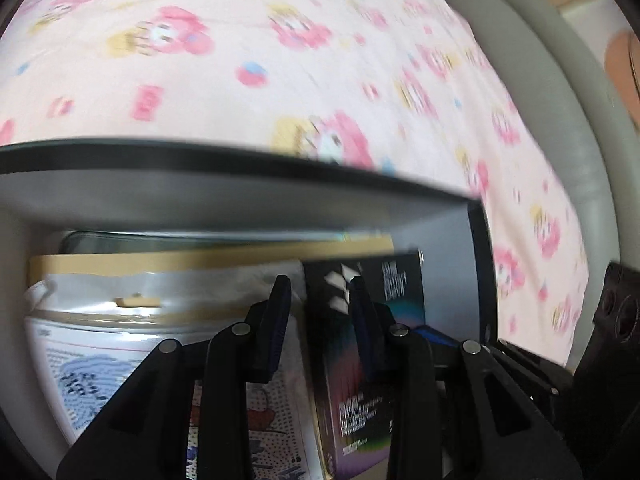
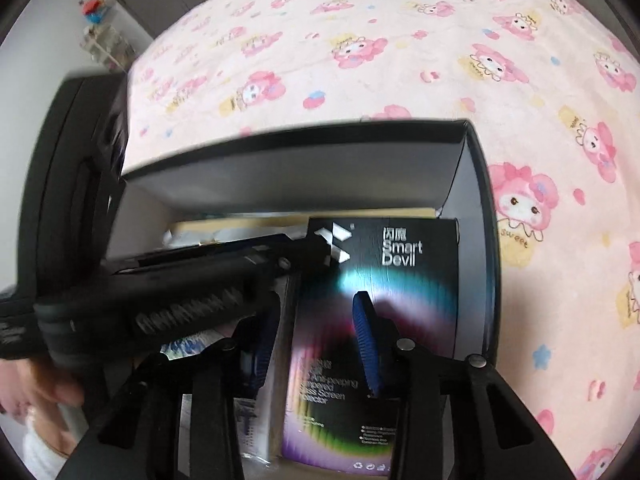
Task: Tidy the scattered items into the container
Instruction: 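Push the Smart Devil box upright against the box wall with the left gripper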
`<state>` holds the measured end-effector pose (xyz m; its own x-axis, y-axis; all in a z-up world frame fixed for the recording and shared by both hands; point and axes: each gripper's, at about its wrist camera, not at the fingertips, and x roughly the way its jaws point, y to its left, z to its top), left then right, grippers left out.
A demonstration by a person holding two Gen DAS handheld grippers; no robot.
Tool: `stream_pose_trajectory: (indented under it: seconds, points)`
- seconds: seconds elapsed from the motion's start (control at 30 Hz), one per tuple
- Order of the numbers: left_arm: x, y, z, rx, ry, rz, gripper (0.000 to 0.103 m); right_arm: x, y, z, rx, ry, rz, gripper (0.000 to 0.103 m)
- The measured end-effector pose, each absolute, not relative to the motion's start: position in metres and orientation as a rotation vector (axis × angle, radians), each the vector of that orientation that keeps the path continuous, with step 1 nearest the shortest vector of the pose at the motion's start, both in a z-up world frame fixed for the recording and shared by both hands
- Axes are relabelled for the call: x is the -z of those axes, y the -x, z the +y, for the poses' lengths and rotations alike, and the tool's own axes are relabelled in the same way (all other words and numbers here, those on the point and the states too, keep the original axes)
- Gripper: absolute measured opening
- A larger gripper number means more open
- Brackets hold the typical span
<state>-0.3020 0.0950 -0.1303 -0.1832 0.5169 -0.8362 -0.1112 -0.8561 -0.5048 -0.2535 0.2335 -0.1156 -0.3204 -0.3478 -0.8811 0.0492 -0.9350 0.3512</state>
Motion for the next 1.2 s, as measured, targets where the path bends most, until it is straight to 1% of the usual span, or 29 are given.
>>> stream_pose_trajectory:
  seconds: [0.07, 0.13, 0.27, 0.33, 0.5, 0.6, 0.7, 0.8, 0.9, 1.03, 1.1, 1.2]
  points:
    - [0.124, 0.301, 0.088, -2.106, 1.634, -0.533, 0.029, 0.108, 0.255, 0.241, 2.372, -1.612, -0.423, 0.033]
    - [0.119, 0.3, 0.086, -2.109, 1.601, -0.559, 0.029, 0.102, 0.259, 0.25, 2.431, -1.582, -0.454, 0.033]
    - [0.125, 0.302, 0.1, -2.084, 1.642, -0.483, 0.029, 0.102, 0.263, 0.265, 2.481, -1.585, -0.542, 0.033]
    - [0.13, 0.305, 0.11, -2.108, 1.67, -0.413, 0.029, 0.103, 0.26, 0.267, 2.488, -1.589, -0.546, 0.032]
    - [0.142, 0.314, 0.127, -2.112, 1.679, -0.355, 0.029, 0.101, 0.262, 0.268, 2.502, -1.596, -0.494, 0.033]
    - [0.145, 0.312, 0.136, -2.092, 1.712, -0.259, 0.029, 0.102, 0.261, 0.269, 2.509, -1.613, -0.486, 0.033]
    - [0.147, 0.308, 0.131, -2.02, 1.744, -0.293, 0.03, 0.107, 0.256, 0.271, 2.472, -1.649, -0.545, 0.032]
    - [0.134, 0.297, 0.112, -2.07, 1.688, -0.387, 0.029, 0.1, 0.25, 0.265, 2.519, -1.64, -0.479, 0.032]
    - [0.119, 0.278, 0.094, -2.14, 1.613, -0.439, 0.029, 0.09, 0.238, 0.253, 2.559, -1.609, -0.396, 0.032]
    - [0.108, 0.247, 0.068, -2.249, 1.601, -0.453, 0.03, 0.086, 0.217, 0.235, 2.582, -1.583, -0.298, 0.032]
    - [0.105, 0.233, 0.055, -2.267, 1.622, -0.453, 0.032, 0.086, 0.203, 0.223, 2.58, -1.561, -0.235, 0.032]
    - [0.106, 0.214, 0.045, -2.256, 1.656, -0.447, 0.033, 0.093, 0.185, 0.21, 2.523, -1.556, -0.264, 0.034]
